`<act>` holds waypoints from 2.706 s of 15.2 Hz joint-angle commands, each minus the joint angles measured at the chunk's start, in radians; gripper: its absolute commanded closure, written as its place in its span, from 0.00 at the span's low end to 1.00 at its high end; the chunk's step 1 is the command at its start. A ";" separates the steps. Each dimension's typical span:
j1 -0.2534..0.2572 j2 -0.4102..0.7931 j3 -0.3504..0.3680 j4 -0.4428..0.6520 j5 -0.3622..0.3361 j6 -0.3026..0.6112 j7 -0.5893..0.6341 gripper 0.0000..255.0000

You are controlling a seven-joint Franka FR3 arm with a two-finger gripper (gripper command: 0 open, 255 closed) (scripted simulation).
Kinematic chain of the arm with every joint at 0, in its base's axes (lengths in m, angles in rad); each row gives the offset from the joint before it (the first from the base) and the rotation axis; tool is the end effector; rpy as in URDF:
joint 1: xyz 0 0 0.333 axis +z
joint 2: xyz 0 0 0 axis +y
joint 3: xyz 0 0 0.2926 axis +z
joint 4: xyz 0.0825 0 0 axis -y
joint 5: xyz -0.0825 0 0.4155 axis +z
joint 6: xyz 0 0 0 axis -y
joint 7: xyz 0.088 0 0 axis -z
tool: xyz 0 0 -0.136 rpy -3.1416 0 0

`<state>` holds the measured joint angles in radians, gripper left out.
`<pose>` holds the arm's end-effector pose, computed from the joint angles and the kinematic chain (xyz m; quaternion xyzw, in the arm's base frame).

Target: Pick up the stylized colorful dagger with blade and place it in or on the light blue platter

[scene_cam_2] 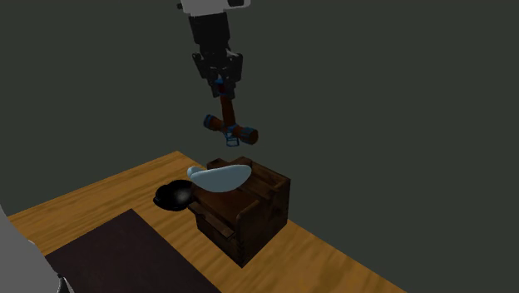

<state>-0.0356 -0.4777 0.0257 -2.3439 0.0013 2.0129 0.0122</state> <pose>0.4672 -0.0043 0.4670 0.9972 -0.0123 0.0732 0.0053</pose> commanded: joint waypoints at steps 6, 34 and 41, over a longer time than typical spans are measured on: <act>0.000 0.014 0.001 -0.085 0.000 0.099 0.001 1.00; -0.002 0.032 0.004 -0.173 0.001 0.206 0.002 0.00; -0.001 0.000 0.003 -0.138 0.002 0.139 0.001 0.00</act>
<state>-0.0367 -0.4765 0.0290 -2.4817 0.0029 2.1530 0.0133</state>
